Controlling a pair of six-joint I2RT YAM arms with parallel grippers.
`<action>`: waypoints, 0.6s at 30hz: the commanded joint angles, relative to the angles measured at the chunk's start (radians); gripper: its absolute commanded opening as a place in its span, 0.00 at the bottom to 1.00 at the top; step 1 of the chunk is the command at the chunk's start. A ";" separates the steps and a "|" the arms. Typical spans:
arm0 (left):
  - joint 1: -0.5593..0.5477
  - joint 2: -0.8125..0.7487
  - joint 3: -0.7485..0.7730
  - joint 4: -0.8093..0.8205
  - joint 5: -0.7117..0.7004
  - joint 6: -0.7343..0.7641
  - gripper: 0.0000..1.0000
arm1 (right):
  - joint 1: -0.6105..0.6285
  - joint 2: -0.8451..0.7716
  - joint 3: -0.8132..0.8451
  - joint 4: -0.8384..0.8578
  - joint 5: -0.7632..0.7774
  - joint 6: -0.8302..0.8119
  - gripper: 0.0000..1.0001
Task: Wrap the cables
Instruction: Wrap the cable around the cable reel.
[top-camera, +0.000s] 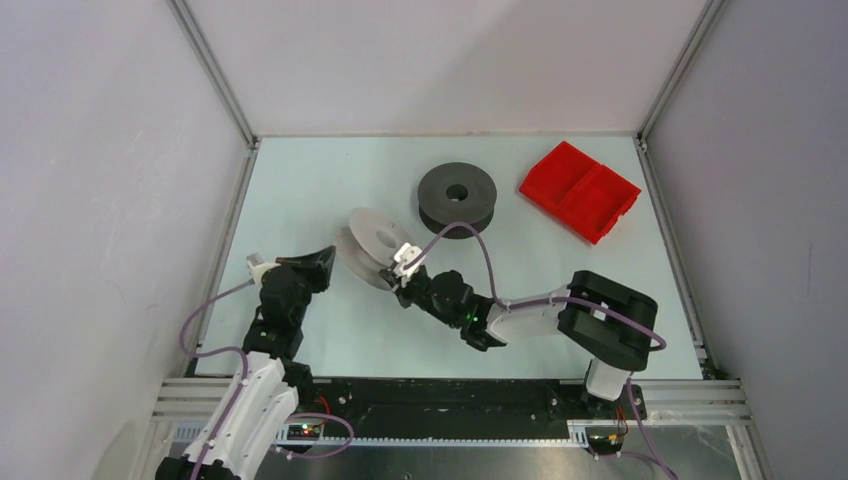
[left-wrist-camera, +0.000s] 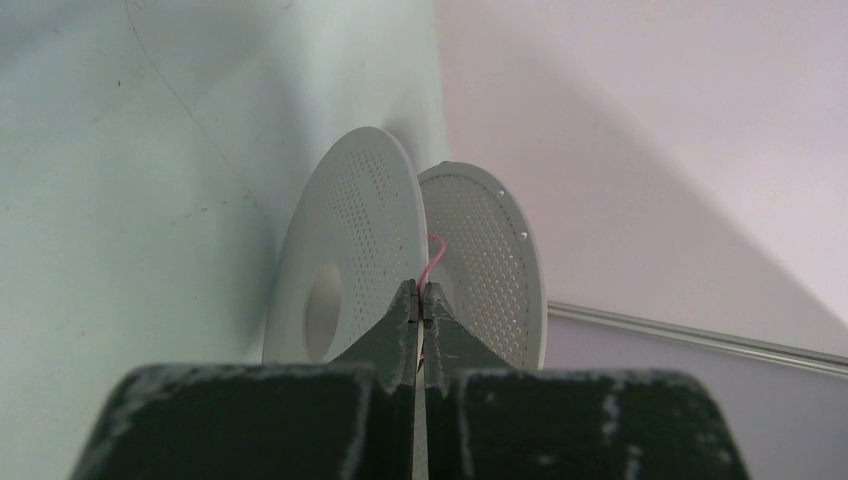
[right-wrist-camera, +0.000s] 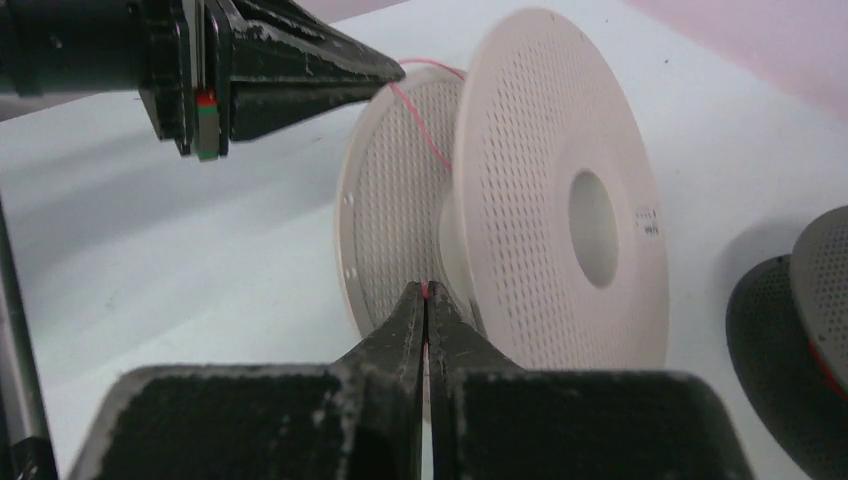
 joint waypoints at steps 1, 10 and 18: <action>-0.045 0.008 0.022 0.016 -0.042 -0.031 0.00 | 0.028 0.067 0.105 -0.051 0.075 -0.109 0.00; -0.086 0.011 -0.021 0.016 -0.048 -0.044 0.00 | 0.017 0.104 0.122 -0.051 0.080 -0.139 0.00; -0.129 0.002 -0.057 0.014 -0.037 -0.050 0.00 | 0.026 0.115 0.117 -0.055 0.091 -0.189 0.00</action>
